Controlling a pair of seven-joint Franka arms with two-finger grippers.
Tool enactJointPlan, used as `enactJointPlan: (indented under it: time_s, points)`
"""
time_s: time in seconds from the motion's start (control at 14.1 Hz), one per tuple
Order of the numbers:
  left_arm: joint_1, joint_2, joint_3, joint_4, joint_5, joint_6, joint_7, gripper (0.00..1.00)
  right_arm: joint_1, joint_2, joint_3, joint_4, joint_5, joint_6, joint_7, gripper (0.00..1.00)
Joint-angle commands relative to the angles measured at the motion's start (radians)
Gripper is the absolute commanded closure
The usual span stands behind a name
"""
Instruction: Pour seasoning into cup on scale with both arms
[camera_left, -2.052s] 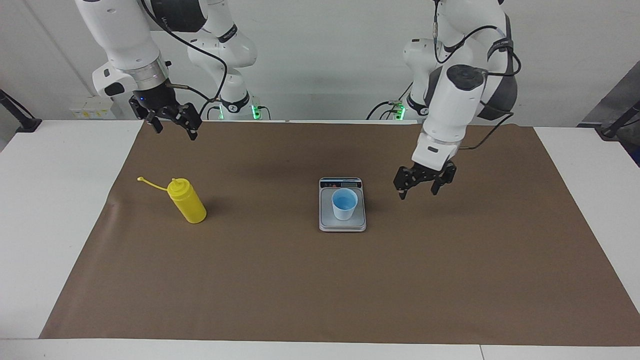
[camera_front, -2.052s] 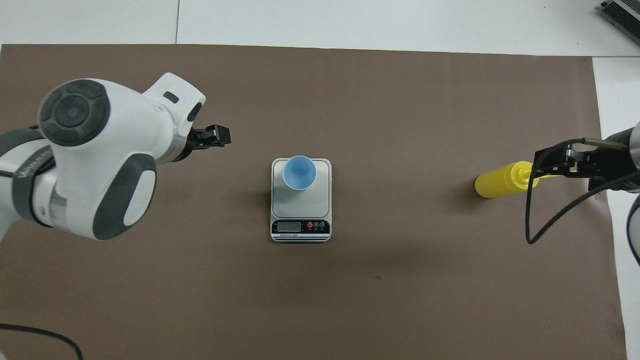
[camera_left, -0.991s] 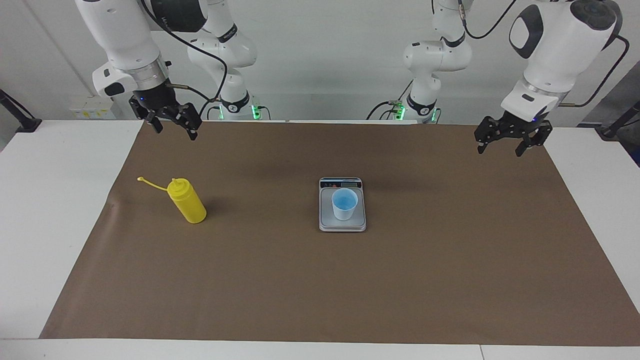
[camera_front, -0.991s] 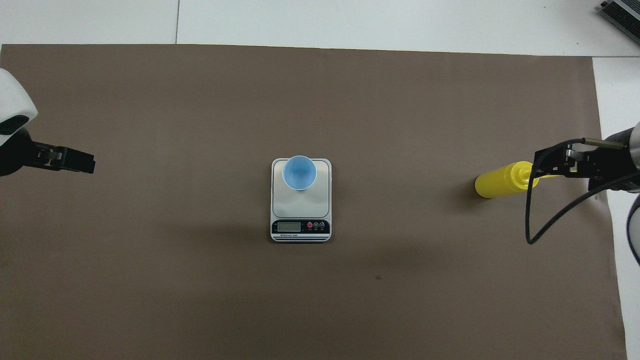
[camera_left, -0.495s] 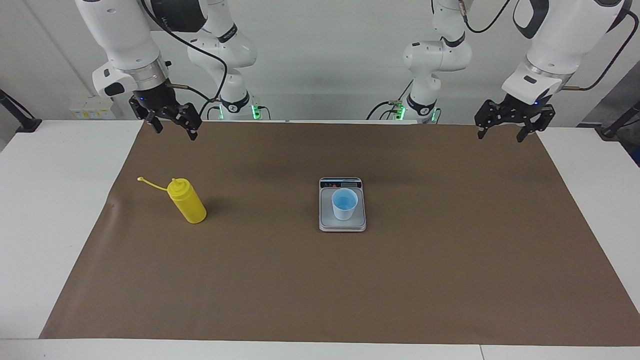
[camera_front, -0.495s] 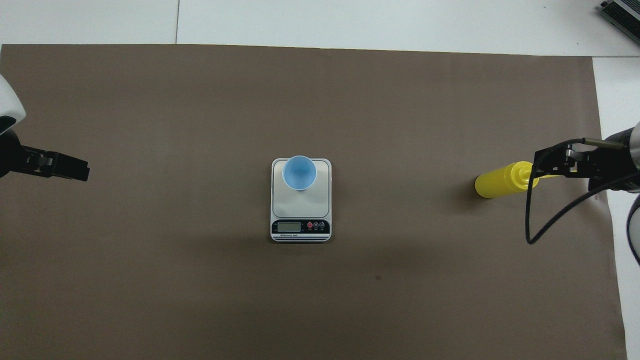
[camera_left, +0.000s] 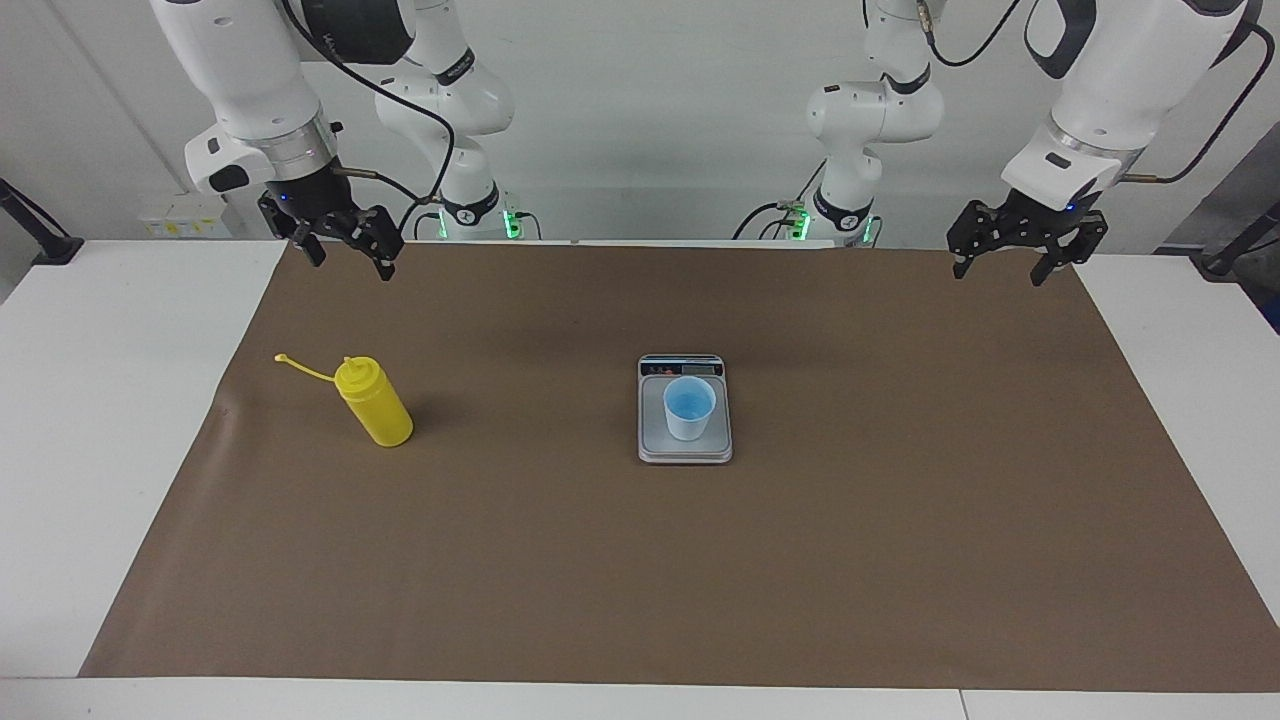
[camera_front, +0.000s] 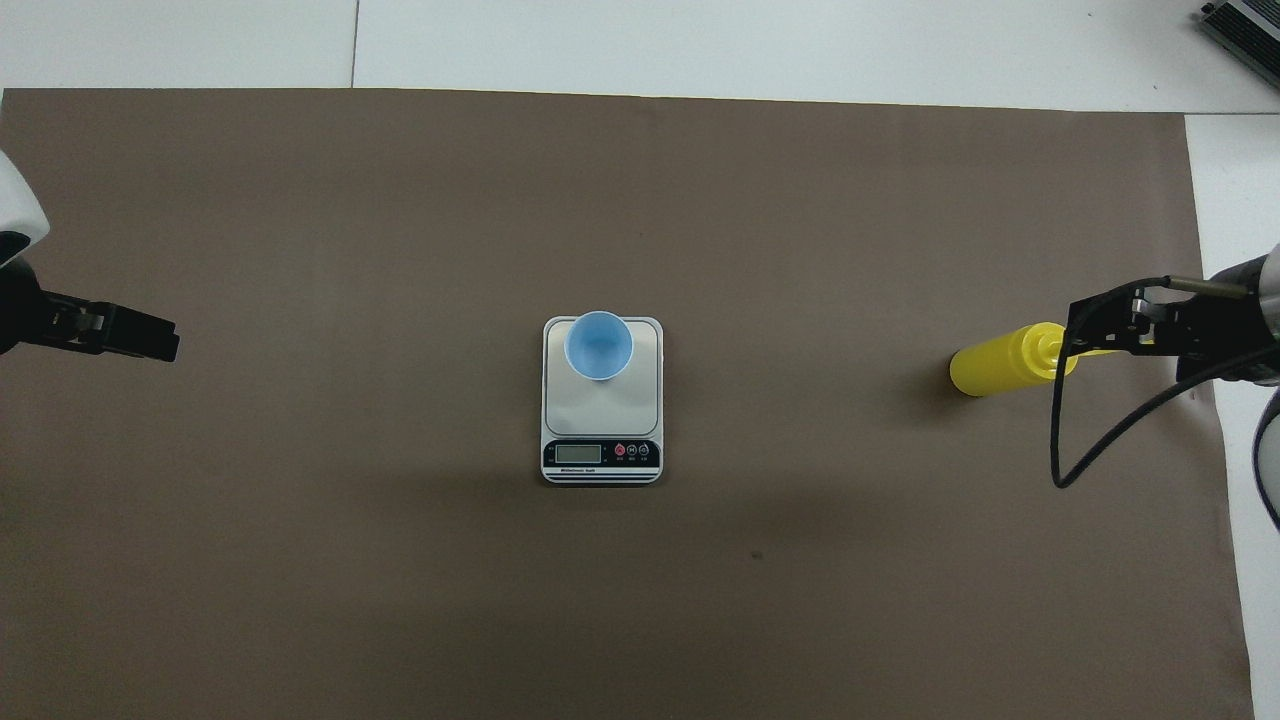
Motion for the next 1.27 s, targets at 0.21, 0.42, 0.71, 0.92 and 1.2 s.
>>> enactJointPlan:
  time_s: [0.21,0.42,0.71,0.92,1.2]
  points:
    - [0.023,-0.023,-0.002,-0.029,-0.035,0.022,0.004,0.00,-0.015,-0.006,0.010,-0.004,0.002,-0.009,-0.021,0.00]
    - [0.014,-0.024,-0.002,-0.033,-0.032,0.022,0.003,0.00,-0.015,-0.006,0.010,-0.004,0.002,-0.009,-0.021,0.00]
    - [0.017,-0.024,-0.003,-0.033,-0.032,0.021,0.001,0.00,-0.015,-0.006,0.010,-0.004,0.002,-0.009,-0.021,0.00]
    - [0.019,-0.024,-0.003,-0.033,-0.032,0.021,0.001,0.00,-0.015,-0.006,0.010,-0.004,0.002,-0.009,-0.021,0.00]
    - [0.022,-0.024,-0.002,-0.033,-0.032,0.021,0.001,0.00,-0.015,-0.006,0.010,-0.004,0.002,-0.009,-0.021,0.00]
